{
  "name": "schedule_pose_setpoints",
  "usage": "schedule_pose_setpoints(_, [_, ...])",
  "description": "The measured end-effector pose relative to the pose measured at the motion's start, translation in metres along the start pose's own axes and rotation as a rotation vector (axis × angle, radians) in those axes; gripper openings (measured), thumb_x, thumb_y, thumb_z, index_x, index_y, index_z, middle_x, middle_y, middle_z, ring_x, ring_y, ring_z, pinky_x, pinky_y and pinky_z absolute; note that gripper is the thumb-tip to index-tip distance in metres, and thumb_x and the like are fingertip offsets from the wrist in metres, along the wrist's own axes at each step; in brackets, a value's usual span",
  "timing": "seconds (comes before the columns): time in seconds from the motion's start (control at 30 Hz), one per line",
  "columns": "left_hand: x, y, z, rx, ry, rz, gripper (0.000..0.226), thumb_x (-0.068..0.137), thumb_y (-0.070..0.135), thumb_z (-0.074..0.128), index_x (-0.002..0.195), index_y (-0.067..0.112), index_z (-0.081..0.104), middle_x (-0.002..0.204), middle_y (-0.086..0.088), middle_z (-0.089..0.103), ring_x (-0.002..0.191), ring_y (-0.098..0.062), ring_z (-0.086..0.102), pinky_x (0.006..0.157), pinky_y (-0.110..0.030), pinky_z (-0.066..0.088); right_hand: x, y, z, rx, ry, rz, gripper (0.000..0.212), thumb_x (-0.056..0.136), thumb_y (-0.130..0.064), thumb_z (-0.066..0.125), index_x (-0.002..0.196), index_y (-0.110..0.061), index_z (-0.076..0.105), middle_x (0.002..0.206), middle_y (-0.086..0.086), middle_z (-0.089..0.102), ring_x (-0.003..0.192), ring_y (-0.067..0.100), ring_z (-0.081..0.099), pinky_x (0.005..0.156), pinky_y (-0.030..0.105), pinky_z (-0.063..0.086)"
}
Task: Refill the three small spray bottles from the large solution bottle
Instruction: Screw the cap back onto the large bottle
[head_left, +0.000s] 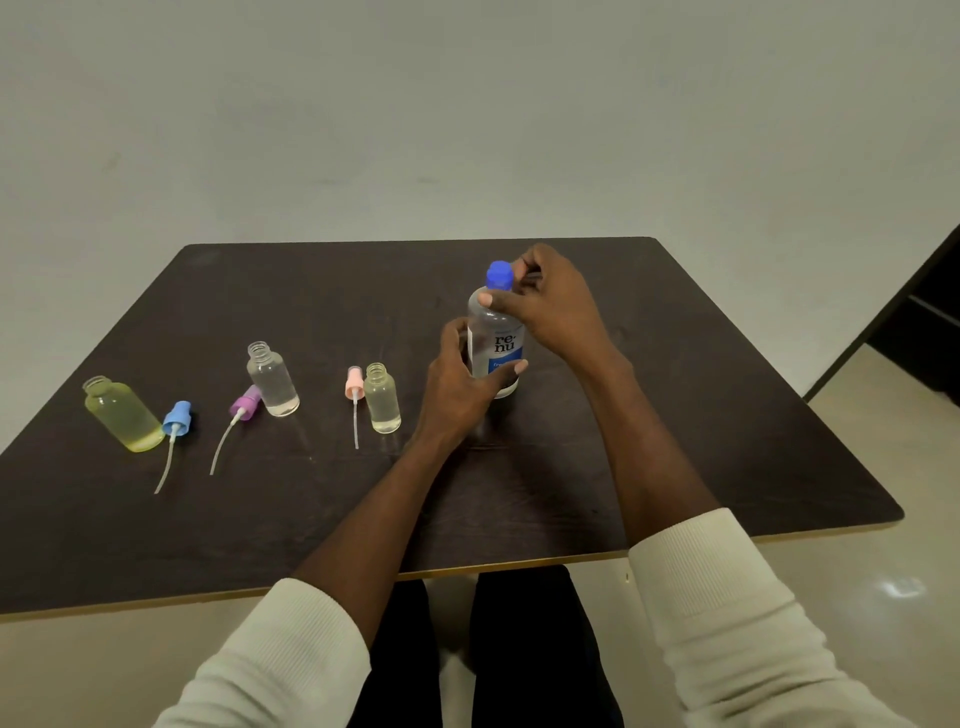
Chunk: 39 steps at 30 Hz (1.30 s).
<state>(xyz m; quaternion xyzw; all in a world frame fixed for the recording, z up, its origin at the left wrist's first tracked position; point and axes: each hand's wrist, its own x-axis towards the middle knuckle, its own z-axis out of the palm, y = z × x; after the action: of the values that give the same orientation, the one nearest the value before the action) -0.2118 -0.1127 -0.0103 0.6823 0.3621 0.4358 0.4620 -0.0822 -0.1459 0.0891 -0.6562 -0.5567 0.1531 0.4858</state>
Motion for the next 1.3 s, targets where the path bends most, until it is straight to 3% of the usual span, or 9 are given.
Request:
schedule_pose_setpoints(0.17, [0.000,-0.001,0.000,-0.006,0.008,-0.011,0.076,0.077,0.038,0.087,0.137,0.026,0.043,0.121,0.015,0.062,0.109,0.007,0.061,0.090,-0.020,0.054,-0.002,0.002,-0.002,0.053,-0.101,-0.009,0.045,0.091,-0.034,0.065,0.133,-0.025,0.056,0.129,-0.004,0.061,0.114,0.010,0.060,0.098,0.031,0.051])
schedule_pose_setpoints(0.27, [0.000,-0.002,0.000,0.000,0.006,-0.012,0.075,0.077,0.038,0.088,0.135,0.027,0.043,0.120,0.016,0.062,0.109,0.007,0.061,0.089,-0.019,0.054,0.001,0.002,0.000,0.036,-0.031,-0.024,0.031,0.088,-0.027,0.068,0.117,-0.018,0.067,0.114,-0.001,0.069,0.106,0.013,0.064,0.096,0.039,0.053])
schedule_pose_setpoints(0.4, [0.000,0.000,0.000,0.006,0.014,-0.015,0.074,0.077,0.037,0.088,0.135,0.027,0.043,0.121,0.014,0.064,0.108,0.006,0.062,0.084,-0.012,0.053,-0.001,0.000,0.006,0.044,0.036,0.006,0.034,0.077,-0.030,0.081,0.090,-0.015,0.053,0.094,0.000,0.064,0.084,0.012,0.062,0.074,0.026,0.053])
schedule_pose_setpoints(0.6, [-0.001,-0.001,0.000,0.006,0.012,-0.025,0.072,0.076,0.038,0.088,0.133,0.028,0.044,0.114,0.020,0.063,0.102,0.017,0.060,0.081,-0.009,0.052,0.000,0.001,-0.002,0.052,-0.083,-0.007,0.047,0.088,-0.037,0.068,0.131,-0.024,0.054,0.130,-0.003,0.057,0.111,0.011,0.061,0.093,0.032,0.053])
schedule_pose_setpoints(0.83, [-0.002,0.001,-0.002,-0.018,0.010,-0.024,0.073,0.076,0.036,0.089,0.133,0.027,0.045,0.118,0.016,0.064,0.105,0.011,0.062,0.081,-0.008,0.052,-0.003,0.006,0.012,0.074,0.092,0.018,0.039,0.075,-0.035,0.082,0.092,-0.013,0.055,0.099,0.002,0.066,0.088,0.013,0.064,0.082,0.031,0.056])
schedule_pose_setpoints(1.0, [-0.002,0.000,-0.001,-0.017,-0.015,-0.020,0.077,0.076,0.032,0.089,0.136,0.027,0.040,0.121,0.015,0.059,0.108,0.007,0.059,0.081,-0.006,0.050,-0.015,0.011,0.014,0.205,0.133,0.039,0.064,0.073,-0.041,0.083,0.125,-0.016,0.054,0.125,-0.001,0.061,0.115,0.010,0.058,0.099,0.025,0.049])
schedule_pose_setpoints(1.1, [-0.002,-0.003,-0.002,-0.059,-0.010,0.018,0.072,0.083,0.010,0.077,0.142,0.021,0.037,0.134,0.005,0.054,0.118,-0.005,0.058,0.091,-0.014,0.052,-0.027,0.020,0.016,0.339,0.118,0.112,0.076,0.079,-0.041,0.078,0.143,-0.016,0.044,0.145,0.001,0.049,0.130,0.011,0.049,0.106,0.025,0.042])
schedule_pose_setpoints(1.2, [-0.004,-0.005,-0.003,-0.133,0.136,0.067,0.068,0.075,0.002,0.058,0.140,0.015,0.041,0.136,-0.009,0.055,0.124,-0.021,0.057,0.104,-0.031,0.050,-0.040,0.027,0.020,0.447,0.057,0.170,0.058,0.086,-0.025,0.072,0.138,-0.013,0.049,0.135,0.001,0.059,0.121,0.013,0.058,0.105,0.035,0.047])
schedule_pose_setpoints(1.3, [-0.005,-0.002,-0.004,-0.125,0.323,0.028,0.051,0.078,-0.005,0.051,0.126,0.012,0.053,0.119,-0.009,0.065,0.110,-0.023,0.065,0.096,-0.034,0.055,-0.047,0.036,0.028,0.373,-0.028,0.155,0.061,0.073,-0.014,0.070,0.132,-0.019,0.053,0.120,-0.003,0.066,0.109,0.013,0.064,0.098,0.036,0.052])
